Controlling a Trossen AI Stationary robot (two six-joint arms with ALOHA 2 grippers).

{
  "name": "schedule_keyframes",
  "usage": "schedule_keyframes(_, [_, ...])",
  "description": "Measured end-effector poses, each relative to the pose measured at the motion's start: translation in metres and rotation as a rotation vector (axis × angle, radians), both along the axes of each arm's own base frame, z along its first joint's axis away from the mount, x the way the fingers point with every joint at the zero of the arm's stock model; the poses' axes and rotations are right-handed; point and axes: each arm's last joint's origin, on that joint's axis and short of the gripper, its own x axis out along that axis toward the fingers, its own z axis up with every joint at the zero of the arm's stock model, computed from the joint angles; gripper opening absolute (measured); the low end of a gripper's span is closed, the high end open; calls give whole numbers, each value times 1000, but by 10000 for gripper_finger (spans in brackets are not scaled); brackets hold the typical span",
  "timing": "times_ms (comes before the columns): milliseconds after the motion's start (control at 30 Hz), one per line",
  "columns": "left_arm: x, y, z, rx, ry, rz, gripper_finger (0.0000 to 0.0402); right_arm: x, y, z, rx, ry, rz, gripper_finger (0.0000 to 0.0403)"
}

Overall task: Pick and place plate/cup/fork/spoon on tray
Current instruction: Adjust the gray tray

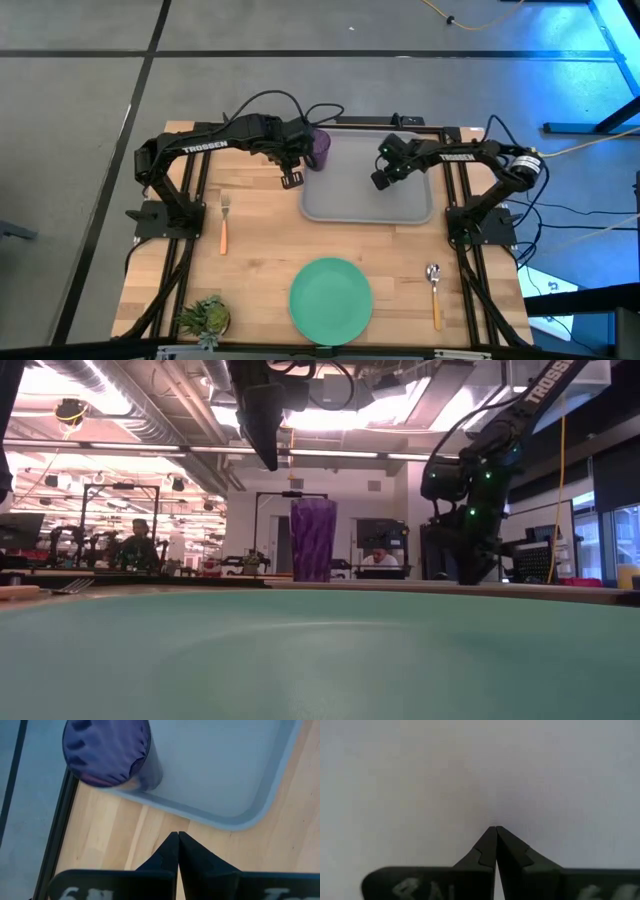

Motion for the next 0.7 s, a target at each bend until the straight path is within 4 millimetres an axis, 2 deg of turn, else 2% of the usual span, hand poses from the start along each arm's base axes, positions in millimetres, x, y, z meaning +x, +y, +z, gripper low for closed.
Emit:
schedule_keyframes(267, [0,0,0,0,0,-1,1,10,-3,1,1,-135,50,13])
schedule_keyframes(500, [0,0,0,0,0,-1,1,10,-3,3,-21,-135,100,13])
schedule_keyframes(700, [0,0,0,0,0,0,1,2,1,31,-71,-189,92,13])
